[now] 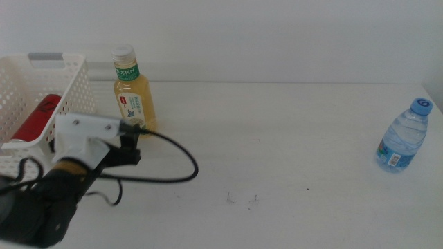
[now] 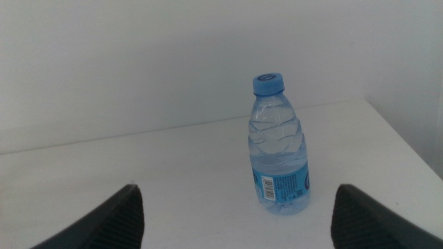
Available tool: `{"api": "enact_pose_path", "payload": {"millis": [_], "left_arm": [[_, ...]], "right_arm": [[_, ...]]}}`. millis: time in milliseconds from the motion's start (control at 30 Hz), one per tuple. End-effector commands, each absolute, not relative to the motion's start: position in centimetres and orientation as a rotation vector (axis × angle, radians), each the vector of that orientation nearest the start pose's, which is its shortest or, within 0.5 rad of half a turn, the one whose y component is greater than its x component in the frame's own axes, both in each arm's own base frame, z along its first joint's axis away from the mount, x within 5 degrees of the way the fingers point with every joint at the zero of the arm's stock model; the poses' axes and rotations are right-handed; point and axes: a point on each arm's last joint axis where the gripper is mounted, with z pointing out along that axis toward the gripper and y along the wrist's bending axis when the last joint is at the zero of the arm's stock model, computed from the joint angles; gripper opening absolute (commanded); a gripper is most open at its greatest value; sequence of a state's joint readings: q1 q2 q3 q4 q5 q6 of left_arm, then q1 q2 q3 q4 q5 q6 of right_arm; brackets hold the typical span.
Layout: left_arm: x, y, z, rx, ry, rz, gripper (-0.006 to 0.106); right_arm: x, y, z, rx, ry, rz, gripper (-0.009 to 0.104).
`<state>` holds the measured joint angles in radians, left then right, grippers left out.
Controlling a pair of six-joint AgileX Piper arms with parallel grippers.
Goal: Use arms to grab the bottles and put them into the dustbin to the left of the table.
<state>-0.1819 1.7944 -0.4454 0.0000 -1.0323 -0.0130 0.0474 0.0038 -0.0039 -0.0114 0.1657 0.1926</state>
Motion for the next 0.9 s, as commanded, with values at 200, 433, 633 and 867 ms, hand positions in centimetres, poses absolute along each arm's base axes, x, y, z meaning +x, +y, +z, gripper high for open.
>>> {"api": "enact_pose_path", "payload": {"millis": [200, 433, 633, 867], "left_arm": [[33.4, -6.5, 13.4, 0.153, 1.748, -0.158, 0.09], [37.0, -7.1, 12.0, 0.149, 1.794, -0.152, 0.09], [39.7, -7.0, 10.6, 0.052, 1.826, -0.133, 0.09], [39.5, -7.4, 11.6, 0.151, 1.892, -0.113, 0.052]], "right_arm": [[5.6, 0.2, 19.9, 0.107, 1.639, 0.156, 0.091], [5.6, 0.2, 19.9, 0.107, 1.639, 0.156, 0.091], [5.6, 0.2, 19.9, 0.107, 1.639, 0.156, 0.091], [5.6, 0.2, 19.9, 0.107, 1.639, 0.156, 0.091]]}}
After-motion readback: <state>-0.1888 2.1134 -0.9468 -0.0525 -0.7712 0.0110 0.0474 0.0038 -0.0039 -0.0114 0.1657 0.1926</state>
